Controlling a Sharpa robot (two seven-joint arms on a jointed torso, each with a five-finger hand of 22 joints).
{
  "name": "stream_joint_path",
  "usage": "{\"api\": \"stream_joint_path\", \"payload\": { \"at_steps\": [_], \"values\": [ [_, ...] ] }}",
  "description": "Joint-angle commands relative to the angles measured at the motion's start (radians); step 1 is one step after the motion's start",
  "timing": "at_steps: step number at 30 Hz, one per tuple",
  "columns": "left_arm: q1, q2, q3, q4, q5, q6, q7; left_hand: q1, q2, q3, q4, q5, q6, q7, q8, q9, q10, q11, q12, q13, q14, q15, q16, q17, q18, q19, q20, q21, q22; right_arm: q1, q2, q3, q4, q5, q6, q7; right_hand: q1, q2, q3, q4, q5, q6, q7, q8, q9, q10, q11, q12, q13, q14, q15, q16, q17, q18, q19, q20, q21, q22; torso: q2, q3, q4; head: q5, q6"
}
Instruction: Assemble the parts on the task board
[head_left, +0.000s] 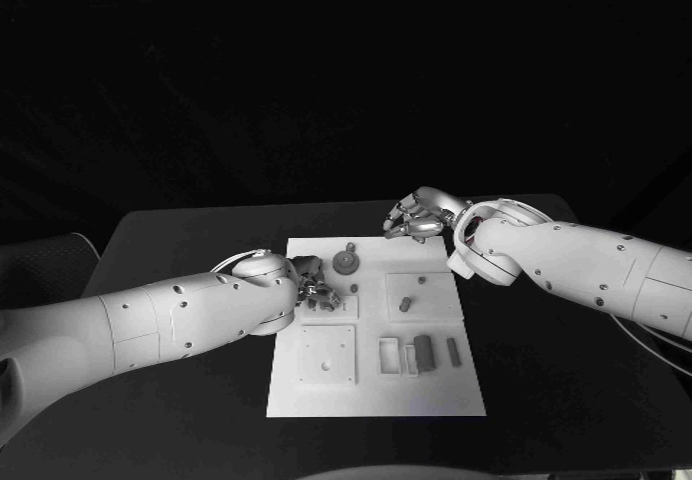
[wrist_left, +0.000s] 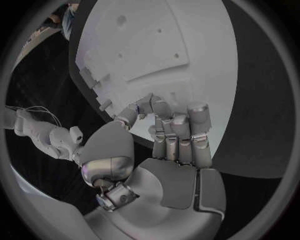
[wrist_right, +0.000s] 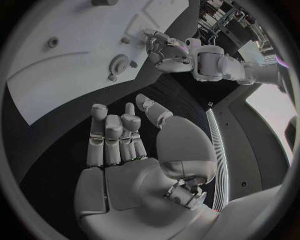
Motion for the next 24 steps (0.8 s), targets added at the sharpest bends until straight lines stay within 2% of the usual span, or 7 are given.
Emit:
{"api": "stream_joint_path", "payload": {
  "at_steps": [1,11,17,24],
  "values": [
    [0.000,0.001,0.000,-0.001,0.001,0.006,0.002,0.021,0.020,0.012,-0.008,0.003,0.010,0.000,0.004,-0.002,0.004,-0.005,0.005,-0.002,0.003,-0.008,0.006,-0.001,0.058,0.005,-0.005,0.004,0.019,0.000,0.000,0.000,0.000,-0.001,0.012,0.007,-0.007,-0.001,-0.001,0.002,0.006,-0.001,0.009,-0.004,0.001,-0.004,0.000,-0.004,0.001,0.001,-0.008,-0.001,-0.002,0.016,0.000,0.002,-0.006,0.010,0.000,0.0001,-0.0002,0.001,0.000],
    [0.000,0.002,0.000,-0.002,0.001,0.007,0.002,0.021,0.018,0.013,-0.008,0.002,0.010,0.000,0.004,-0.002,0.004,-0.005,0.006,-0.002,0.003,-0.008,0.006,-0.001,0.058,0.006,-0.006,0.005,0.019,0.000,0.001,0.000,0.000,-0.001,0.012,0.008,-0.007,-0.001,-0.001,0.002,0.006,-0.001,0.009,-0.004,0.001,-0.004,0.000,-0.004,0.001,0.001,-0.008,-0.001,-0.002,0.016,0.000,0.002,-0.006,0.010,0.000,0.0001,0.0004,0.001,0.000],
    [0.000,0.003,0.000,-0.002,0.004,0.008,0.005,0.006,0.003,0.006,0.004,0.000,0.009,0.001,0.005,-0.002,0.003,-0.004,0.005,-0.003,0.003,-0.008,0.005,-0.002,0.057,0.006,-0.005,0.004,0.018,0.000,0.001,0.000,0.000,-0.001,0.012,0.008,-0.008,-0.001,-0.001,0.002,0.006,-0.001,0.009,-0.004,0.001,-0.004,0.000,-0.004,0.001,0.001,-0.008,-0.001,-0.002,0.016,0.000,0.002,-0.006,0.010,0.000,0.0000,-0.0004,0.001,0.000],
    [0.000,0.003,0.000,-0.002,0.005,0.009,0.006,-0.011,-0.016,-0.001,0.021,-0.027,0.006,0.001,0.005,-0.003,0.002,-0.004,0.004,-0.004,0.002,-0.008,0.004,-0.004,0.058,0.005,-0.006,0.001,0.017,0.000,0.001,0.000,0.001,-0.001,0.011,0.008,-0.009,-0.002,-0.001,0.003,0.005,-0.001,0.009,-0.005,0.002,-0.005,0.000,-0.004,0.001,0.001,-0.008,-0.001,-0.002,0.016,0.000,0.002,-0.006,0.010,0.000,0.0002,-0.0003,0.001,-0.001]
  ]
}}
